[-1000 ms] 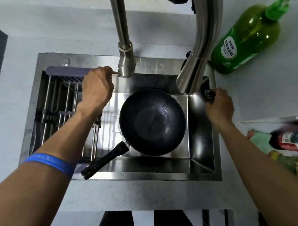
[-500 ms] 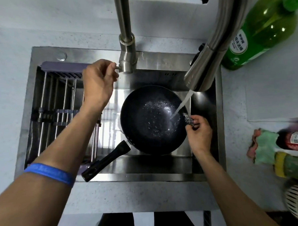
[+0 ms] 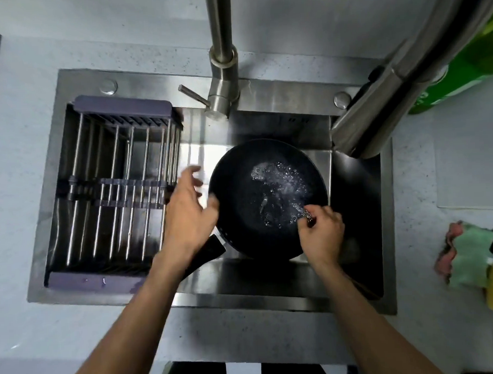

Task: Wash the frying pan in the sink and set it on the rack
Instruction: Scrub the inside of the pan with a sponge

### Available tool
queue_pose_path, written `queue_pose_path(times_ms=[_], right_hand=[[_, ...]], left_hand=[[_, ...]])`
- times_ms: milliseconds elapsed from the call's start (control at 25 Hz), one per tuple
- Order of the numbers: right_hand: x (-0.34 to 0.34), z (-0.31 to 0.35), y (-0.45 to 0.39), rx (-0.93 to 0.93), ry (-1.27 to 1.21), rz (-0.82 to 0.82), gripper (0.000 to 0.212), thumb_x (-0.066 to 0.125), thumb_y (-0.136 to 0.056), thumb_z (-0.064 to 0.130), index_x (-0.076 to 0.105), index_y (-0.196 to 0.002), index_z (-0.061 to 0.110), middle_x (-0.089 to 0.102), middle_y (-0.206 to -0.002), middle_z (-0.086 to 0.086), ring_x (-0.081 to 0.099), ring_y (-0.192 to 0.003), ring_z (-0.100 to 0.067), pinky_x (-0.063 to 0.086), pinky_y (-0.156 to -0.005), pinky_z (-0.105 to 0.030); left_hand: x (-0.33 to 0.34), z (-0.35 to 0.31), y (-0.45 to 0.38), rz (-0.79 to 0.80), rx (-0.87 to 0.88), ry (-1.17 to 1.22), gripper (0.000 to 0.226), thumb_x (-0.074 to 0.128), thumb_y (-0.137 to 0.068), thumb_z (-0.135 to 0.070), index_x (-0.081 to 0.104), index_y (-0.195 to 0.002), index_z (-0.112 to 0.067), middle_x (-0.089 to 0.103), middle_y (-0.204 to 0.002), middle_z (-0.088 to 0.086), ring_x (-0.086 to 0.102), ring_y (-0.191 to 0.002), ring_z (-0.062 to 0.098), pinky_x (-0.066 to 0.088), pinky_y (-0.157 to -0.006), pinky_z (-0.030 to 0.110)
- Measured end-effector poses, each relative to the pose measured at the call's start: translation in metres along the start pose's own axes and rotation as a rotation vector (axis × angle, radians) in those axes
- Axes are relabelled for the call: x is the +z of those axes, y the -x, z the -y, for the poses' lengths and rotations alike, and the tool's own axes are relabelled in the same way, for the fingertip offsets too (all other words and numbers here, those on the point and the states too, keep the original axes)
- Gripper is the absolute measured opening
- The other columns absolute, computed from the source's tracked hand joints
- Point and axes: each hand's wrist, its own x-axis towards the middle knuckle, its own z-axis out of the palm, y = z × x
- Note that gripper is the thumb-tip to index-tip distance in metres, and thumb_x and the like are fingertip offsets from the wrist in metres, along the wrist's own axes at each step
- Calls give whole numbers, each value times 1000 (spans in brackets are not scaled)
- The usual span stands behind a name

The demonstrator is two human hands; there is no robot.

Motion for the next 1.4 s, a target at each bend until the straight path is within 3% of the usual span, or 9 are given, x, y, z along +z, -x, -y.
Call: queue_pose_path(times_ms=[120, 280, 440, 560, 760, 920, 1080, 1200, 1400], right_hand=[[68, 23, 17, -63, 242, 401, 28, 59, -93, 12, 67, -120, 8, 54, -138, -13, 48, -125, -33, 41, -105, -38], [110, 38, -11, -387, 95, 748, 56, 45, -104, 20, 27, -154, 5, 1, -167, -4, 3, -153, -23, 8, -124, -33], [88, -12, -10, -214, 602, 743, 68, 32, -104, 45, 4, -159, 16, -10, -167, -9, -8, -153, -28, -1, -122, -44], [123, 29, -3, -399, 348, 840, 66, 32, -104, 47, 6, -159, 21, -15, -166, -5, -15, -152, -25, -6, -121, -41], [91, -10, -29, -186, 410, 825, 67, 27, -102, 57, 1, -158, 32, -21, -164, -3, -23, -149, -23, -10, -119, -39], [127, 29, -27, -339, 142, 893, 61, 27, -102, 57, 11, -157, 36, -20, -164, 5, -23, -149, -18, -10, -119, -37], [88, -8, -37, -181, 382, 842, 61, 26, -101, 60, 6, -156, 42, -22, -164, 4, -21, -150, -20, -6, -121, -42], [114, 22, 1, -351, 135, 994, 60, 29, -101, 59, 11, -156, 41, -19, -164, 8, -21, -150, -20, -8, -120, -39], [91, -7, -41, -178, 385, 818, 62, 24, -100, 63, 9, -156, 42, -19, -165, 2, -19, -151, -24, -7, -120, -42]], left_hand=[[28, 65, 66, 526, -236, -675, 90, 60, -76, -51, 16, -149, -22, 46, -139, 9, 49, -122, 28, 41, -101, 41], [41, 78, 38, 382, -58, -798, 49, 61, -84, -48, 41, -117, -17, 63, -108, 7, 62, -97, 27, 48, -78, 36], [37, 81, 20, 412, -91, -804, 50, 65, -82, -52, 44, -111, -18, 64, -102, 4, 63, -93, 25, 47, -72, 32], [49, 84, 21, 378, -26, -931, 50, 62, -82, -57, 46, -109, -18, 65, -99, 1, 65, -92, 21, 43, -67, 30], [48, 91, 19, 359, 5, -940, 45, 64, -82, -50, 49, -108, -17, 65, -93, 2, 66, -85, 22, 38, -61, 29], [54, 95, 18, 346, -8, -934, 38, 63, -83, -44, 50, -107, -17, 65, -94, 3, 65, -86, 24, 38, -61, 30], [52, 92, 18, 340, -16, -918, 35, 64, -84, -39, 52, -107, -15, 64, -92, 5, 64, -83, 25, 38, -60, 31], [52, 90, 18, 333, -22, -945, 31, 65, -84, -34, 53, -106, -15, 65, -88, 4, 63, -79, 25, 37, -58, 30], [52, 90, 18, 338, 0, -962, 32, 64, -85, -36, 53, -107, -16, 65, -89, 3, 63, -77, 23, 38, -57, 29]])
